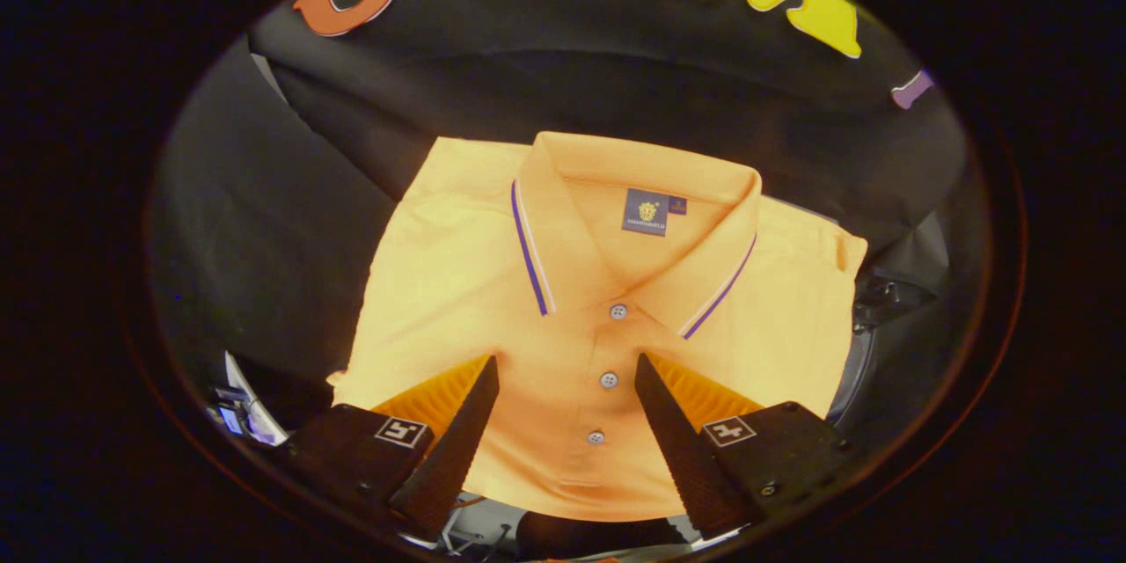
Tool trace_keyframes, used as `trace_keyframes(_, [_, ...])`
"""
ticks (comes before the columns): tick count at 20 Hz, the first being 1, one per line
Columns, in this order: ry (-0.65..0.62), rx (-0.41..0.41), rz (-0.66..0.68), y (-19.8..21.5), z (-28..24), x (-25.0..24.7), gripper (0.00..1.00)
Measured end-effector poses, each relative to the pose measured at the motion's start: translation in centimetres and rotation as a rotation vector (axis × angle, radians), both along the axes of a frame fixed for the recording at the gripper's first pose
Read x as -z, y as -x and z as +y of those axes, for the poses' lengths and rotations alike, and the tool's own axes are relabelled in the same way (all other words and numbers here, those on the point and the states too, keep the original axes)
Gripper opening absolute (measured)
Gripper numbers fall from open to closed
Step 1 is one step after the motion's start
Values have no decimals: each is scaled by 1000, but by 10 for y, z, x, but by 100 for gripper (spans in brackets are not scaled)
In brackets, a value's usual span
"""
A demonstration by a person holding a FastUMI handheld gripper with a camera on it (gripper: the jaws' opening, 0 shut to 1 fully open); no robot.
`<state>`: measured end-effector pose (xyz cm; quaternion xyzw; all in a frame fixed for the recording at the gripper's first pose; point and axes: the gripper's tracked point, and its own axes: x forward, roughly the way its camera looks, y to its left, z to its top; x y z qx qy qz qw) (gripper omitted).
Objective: Put the clothes into the washing machine and then close the washing machine lid.
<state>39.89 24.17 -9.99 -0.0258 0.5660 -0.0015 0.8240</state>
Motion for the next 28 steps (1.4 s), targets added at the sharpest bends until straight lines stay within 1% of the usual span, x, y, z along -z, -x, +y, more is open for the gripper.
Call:
trace_keyframes(6, [10,28,20,-5,0,3,98])
trace_keyframes(9, [13,-1,47,-3,0,4,98])
trace_keyframes(13, [9,10,29,-3,0,3,98])
trace_keyframes(14, [12,-2,28,-3,-1,3,96])
trace_keyframes(16, [16,-40,18,-1,-5,4,85])
trace_keyframes(17, [15,-47,12,-2,-6,4,83])
trace_keyframes(19, [12,-27,8,-2,-11,4,71])
trace_keyframes(20, [10,-4,7,-4,-17,5,58])
trace_keyframes(21, [5,17,9,-4,-19,6,49])
trace_keyframes(22, [7,8,8,-6,-16,3,33])
trace_keyframes(23, [11,-14,6,-7,-17,4,28])
trace_keyframes(25, [5,-48,10,-7,-18,3,20])
trace_keyframes(26, [-6,-53,16,-6,-19,2,14])
trace_keyframes(28, [-36,-54,39,-5,-21,3,8])
